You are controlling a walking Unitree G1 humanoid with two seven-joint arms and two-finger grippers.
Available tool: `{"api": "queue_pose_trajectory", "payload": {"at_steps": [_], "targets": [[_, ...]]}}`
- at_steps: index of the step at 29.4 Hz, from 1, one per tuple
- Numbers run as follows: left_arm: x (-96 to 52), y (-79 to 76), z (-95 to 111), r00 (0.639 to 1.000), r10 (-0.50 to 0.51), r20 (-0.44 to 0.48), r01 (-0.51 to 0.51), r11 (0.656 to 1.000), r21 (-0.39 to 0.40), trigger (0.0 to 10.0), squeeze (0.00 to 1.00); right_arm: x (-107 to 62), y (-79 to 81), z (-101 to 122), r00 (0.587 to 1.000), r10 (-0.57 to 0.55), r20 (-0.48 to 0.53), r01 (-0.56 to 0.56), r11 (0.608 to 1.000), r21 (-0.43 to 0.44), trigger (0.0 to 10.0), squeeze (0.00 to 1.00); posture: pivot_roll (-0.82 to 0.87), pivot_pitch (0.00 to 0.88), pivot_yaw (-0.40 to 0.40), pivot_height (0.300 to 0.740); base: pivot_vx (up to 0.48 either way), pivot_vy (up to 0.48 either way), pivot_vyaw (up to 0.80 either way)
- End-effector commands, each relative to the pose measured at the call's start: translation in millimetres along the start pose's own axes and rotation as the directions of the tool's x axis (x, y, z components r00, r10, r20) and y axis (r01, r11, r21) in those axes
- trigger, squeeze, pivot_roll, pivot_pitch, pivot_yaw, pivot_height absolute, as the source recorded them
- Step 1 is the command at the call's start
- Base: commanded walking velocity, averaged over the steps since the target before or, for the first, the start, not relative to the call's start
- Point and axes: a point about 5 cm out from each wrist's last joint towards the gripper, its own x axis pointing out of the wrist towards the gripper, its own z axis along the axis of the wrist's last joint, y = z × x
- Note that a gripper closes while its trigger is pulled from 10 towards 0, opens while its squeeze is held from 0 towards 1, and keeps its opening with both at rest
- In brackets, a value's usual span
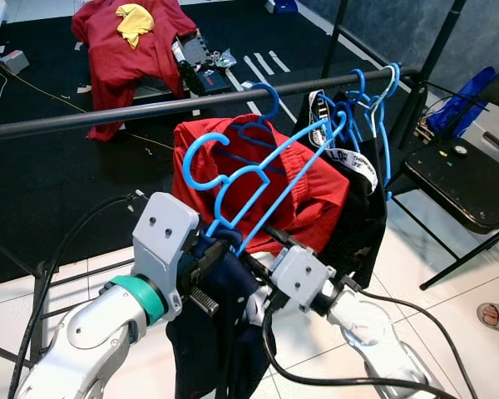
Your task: Hang hanger
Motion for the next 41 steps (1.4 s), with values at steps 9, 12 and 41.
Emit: {"api": "queue_pose_trajectory", "payload": {"at_steps": [9,12,41], "targets": [[0.5,-1.9,4.1,0.999,-0.027,0.021,0.027,1.0,0.009,10.0,0.0,-29.3,-8.4,2.6,0.987,0.162,0.021,-0.159,0.92,0.36,10.0,1.0,-0.03,0.131,0.064,0.74,0.0,0.0,0.0],[0.1,-1.8,4.6,0.999,-0.028,0.022,0.028,1.0,0.009,10.0,0.0,-27.8,-19.7,5.5,0.992,0.122,0.038,-0.127,0.917,0.377,10.0,0.58,-0.03,0.127,0.065,0.74,0.0,0.0,0.0],[-2.3,-11.3,16.2,0.988,-0.121,0.096,0.125,0.992,-0.034,10.0,0.0,9.2,-29.2,5.0,0.934,0.314,0.172,-0.356,0.775,0.522,10.0,0.0,0.0,0.111,0.059,0.74,0.0,0.0,0.0]]}}
